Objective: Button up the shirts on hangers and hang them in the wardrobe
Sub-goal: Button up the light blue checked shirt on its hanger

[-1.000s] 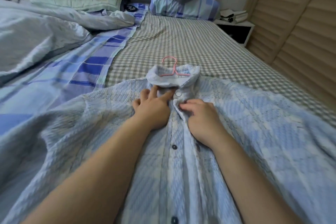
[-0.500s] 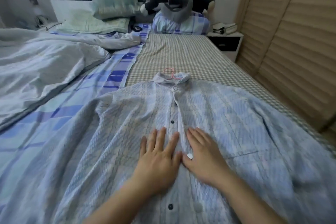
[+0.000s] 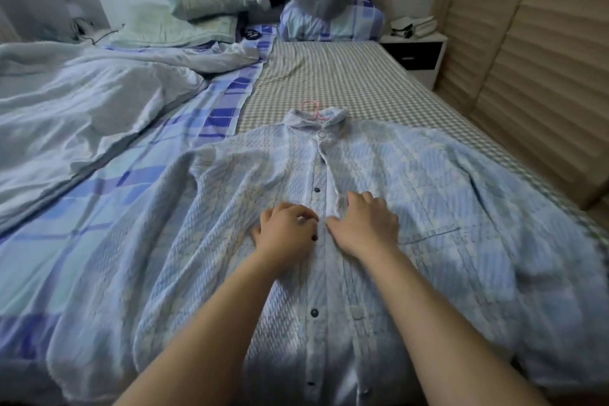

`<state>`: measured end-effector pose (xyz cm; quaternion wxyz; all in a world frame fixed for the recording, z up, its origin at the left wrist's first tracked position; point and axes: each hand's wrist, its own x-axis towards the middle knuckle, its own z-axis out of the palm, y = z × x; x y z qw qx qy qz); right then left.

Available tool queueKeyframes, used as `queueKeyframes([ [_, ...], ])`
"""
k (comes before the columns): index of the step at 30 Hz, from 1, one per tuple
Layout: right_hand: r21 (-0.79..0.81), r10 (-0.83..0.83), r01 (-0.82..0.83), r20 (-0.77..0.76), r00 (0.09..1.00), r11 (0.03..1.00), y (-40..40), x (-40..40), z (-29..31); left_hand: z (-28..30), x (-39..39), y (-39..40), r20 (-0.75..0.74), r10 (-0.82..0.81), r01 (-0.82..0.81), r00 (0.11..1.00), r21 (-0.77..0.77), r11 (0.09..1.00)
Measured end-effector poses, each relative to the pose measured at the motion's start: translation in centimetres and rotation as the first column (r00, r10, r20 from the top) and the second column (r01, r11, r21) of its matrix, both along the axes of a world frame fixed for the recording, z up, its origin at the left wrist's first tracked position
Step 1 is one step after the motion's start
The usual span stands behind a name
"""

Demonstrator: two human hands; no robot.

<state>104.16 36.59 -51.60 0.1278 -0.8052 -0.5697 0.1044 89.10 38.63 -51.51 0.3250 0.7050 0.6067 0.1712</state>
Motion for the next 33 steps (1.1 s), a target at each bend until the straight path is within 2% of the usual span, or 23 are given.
queueKeyframes([
  [2,0.021,-0.028,0.028,-0.016,0.999,0.999,1.4,0.3,0.4,-0.4,0.1,0.1,0.103,0.066,-0.066,0.993,-0.004,0.998],
  [3,0.031,-0.047,0.049,-0.045,0.998,0.998,2.1,0.6,0.2,-0.6,0.4,0.5,0.103,0.098,-0.099,0.99,0.003,0.995],
  [7,0.165,-0.075,0.109,-0.203,0.976,0.98,3.7,1.9,0.4,0.2,1.8,2.6,-0.035,0.182,-0.177,0.983,0.109,0.978],
  [9,0.264,-0.064,0.178,-0.39,0.919,0.948,4.4,2.5,1.1,0.0,2.6,3.6,-0.064,0.213,-0.202,0.975,0.148,0.968],
  [11,0.348,-0.008,0.265,-0.593,0.805,0.899,4.6,2.5,2.6,-0.3,3.5,4.2,-0.107,0.239,-0.215,0.965,0.2,0.956],
  [13,0.385,0.058,0.274,-0.664,0.746,0.881,4.9,1.8,3.5,-0.9,4.1,4.7,-0.14,0.261,-0.218,0.955,0.265,0.939],
  [15,0.412,0.105,0.197,-0.605,0.789,0.89,5.1,0.8,3.4,-1.4,4.2,5.1,-0.157,0.269,-0.212,0.95,0.307,0.928],
  [18,0.375,0.135,0.044,-0.437,0.889,0.926,5.2,-0.7,2.0,-1.7,3.9,5.6,-0.134,0.252,-0.2,0.958,0.315,0.928],
  [20,0.298,0.134,-0.035,-0.317,0.939,0.954,5.0,-1.3,0.7,-1.5,3.5,5.7,-0.027,0.229,-0.211,0.973,0.298,0.931],
  [21,0.279,0.127,-0.037,-0.311,0.942,0.96,4.9,-1.4,0.2,-1.3,3.3,5.7,0.045,0.222,-0.226,0.974,0.285,0.932],
  [23,0.289,0.106,0.034,-0.456,0.884,0.957,4.7,-0.8,0.1,-0.8,2.8,5.4,0.181,0.22,-0.259,0.959,0.231,0.938],
  [26,0.289,0.079,0.194,-0.72,0.69,0.938,4.3,0.3,0.9,0.2,1.6,5.4,0.336,0.196,-0.232,0.921,0.072,0.97],
  [28,0.282,0.082,0.234,-0.783,0.617,0.931,4.2,0.7,1.3,0.5,1.2,5.5,0.362,0.169,-0.169,0.917,-0.032,0.985],
  [29,0.286,0.085,0.236,-0.785,0.614,0.929,4.1,0.6,1.4,0.4,1.2,5.5,0.338,0.161,-0.153,0.927,-0.052,0.987],
  [31,0.307,0.091,0.194,-0.714,0.694,0.932,4.0,0.1,1.2,0.2,1.7,5.5,0.274,0.165,-0.153,0.947,-0.065,0.986],
  [33,0.314,0.108,0.083,-0.545,0.831,0.946,3.9,-0.6,0.7,0.3,2.1,5.5,0.263,0.176,-0.162,0.948,-0.076,0.984],
])
